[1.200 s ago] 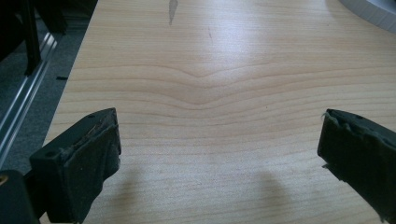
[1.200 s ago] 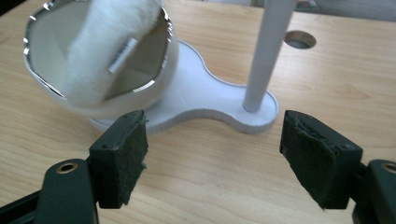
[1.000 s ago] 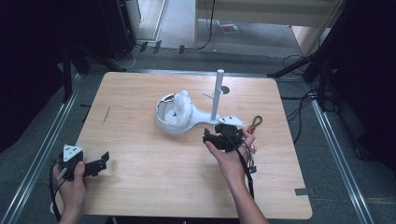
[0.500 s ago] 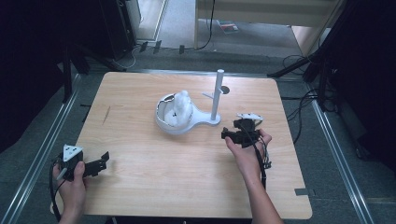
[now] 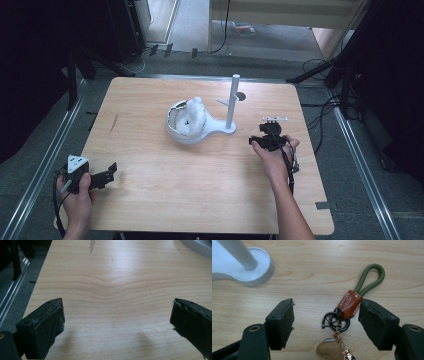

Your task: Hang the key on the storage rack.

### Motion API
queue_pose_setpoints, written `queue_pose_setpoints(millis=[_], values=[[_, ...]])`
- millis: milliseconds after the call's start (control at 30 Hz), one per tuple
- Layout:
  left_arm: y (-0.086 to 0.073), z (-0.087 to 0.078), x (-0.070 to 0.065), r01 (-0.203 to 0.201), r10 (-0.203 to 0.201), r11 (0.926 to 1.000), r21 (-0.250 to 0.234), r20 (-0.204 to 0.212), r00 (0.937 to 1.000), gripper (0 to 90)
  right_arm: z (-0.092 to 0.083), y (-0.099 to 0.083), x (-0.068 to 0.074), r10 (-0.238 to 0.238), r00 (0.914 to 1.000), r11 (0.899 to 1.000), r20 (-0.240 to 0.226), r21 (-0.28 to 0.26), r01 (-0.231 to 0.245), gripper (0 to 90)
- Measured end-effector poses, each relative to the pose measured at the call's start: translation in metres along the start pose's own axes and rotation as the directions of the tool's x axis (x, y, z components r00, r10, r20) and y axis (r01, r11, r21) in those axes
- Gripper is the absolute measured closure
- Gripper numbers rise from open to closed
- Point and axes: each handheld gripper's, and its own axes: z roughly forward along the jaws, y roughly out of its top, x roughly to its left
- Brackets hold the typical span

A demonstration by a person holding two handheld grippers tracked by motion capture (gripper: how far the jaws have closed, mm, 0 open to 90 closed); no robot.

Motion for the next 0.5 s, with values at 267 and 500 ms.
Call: queue_pose_setpoints(millis=[267, 500], values=[[0.000, 0.000, 0.000, 0.002, -0.002, 1.0000, 0.000, 0.001, 1.0000, 0.3, 0.016, 0.010, -0.010, 0.033, 0.9988, 0.994, 0.036, 0.098, -0.036, 32.6], [0.000, 0.000, 0.000, 0.000, 0.000, 1.0000, 0.000, 0.001, 1.0000, 0.3, 0.024, 0.019, -0.018, 0.087, 0.9958, 0.982, 0.029, 0.166, -0.090, 35.5]])
